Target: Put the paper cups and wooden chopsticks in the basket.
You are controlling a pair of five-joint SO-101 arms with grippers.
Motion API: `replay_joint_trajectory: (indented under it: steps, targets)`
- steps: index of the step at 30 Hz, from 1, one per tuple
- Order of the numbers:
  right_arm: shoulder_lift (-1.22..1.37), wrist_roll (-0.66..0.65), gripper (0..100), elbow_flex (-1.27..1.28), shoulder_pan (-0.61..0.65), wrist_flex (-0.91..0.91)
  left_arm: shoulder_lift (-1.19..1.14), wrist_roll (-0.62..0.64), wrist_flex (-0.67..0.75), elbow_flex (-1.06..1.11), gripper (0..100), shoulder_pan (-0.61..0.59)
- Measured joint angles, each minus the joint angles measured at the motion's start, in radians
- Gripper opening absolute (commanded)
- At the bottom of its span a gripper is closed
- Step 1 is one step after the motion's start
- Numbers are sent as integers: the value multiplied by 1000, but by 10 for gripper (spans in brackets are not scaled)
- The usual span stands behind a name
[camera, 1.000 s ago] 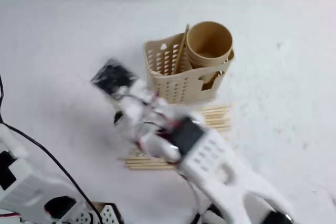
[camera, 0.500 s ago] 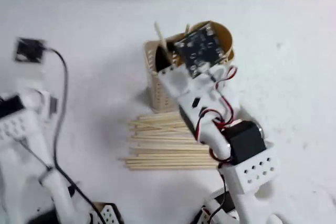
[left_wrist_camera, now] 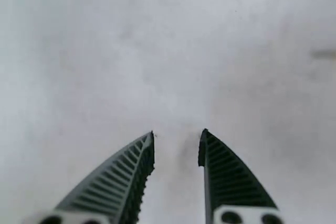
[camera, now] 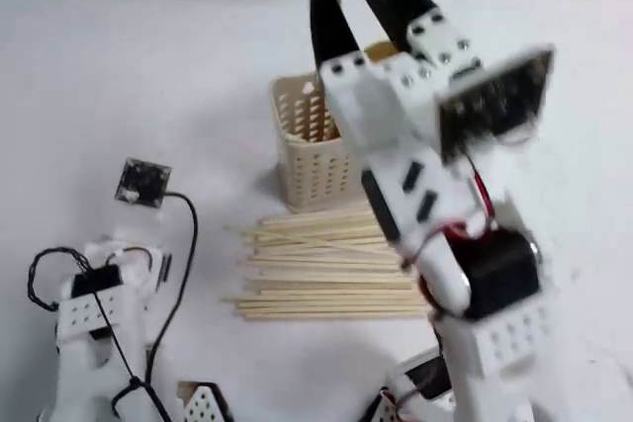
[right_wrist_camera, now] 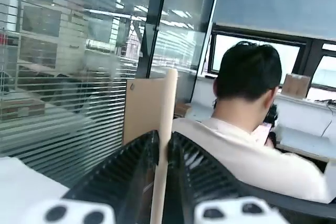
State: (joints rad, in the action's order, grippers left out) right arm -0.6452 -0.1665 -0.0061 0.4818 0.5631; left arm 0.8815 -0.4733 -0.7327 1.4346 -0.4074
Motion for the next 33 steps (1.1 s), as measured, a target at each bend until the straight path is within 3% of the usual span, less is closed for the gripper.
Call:
replay_joint_trajectory:
  steps: [8, 14, 21, 24, 29, 33]
  targets:
    - [215, 58, 17, -29, 0, -38, 97, 0, 11, 55, 155, 6]
    - [238, 60, 22, 20, 0, -38, 161, 0, 14, 86, 155, 5]
    - [244, 66, 183, 193, -25, -26, 218, 0, 14, 109, 155, 5]
    - [244, 66, 190, 232, -40, -21, 236, 0, 14, 121, 155, 5]
    - [181, 66, 190, 273, -94, 77, 244, 0, 14, 123, 155, 5]
    - [64, 57, 190, 305, -118, 258, 244, 0, 14, 123, 155, 5]
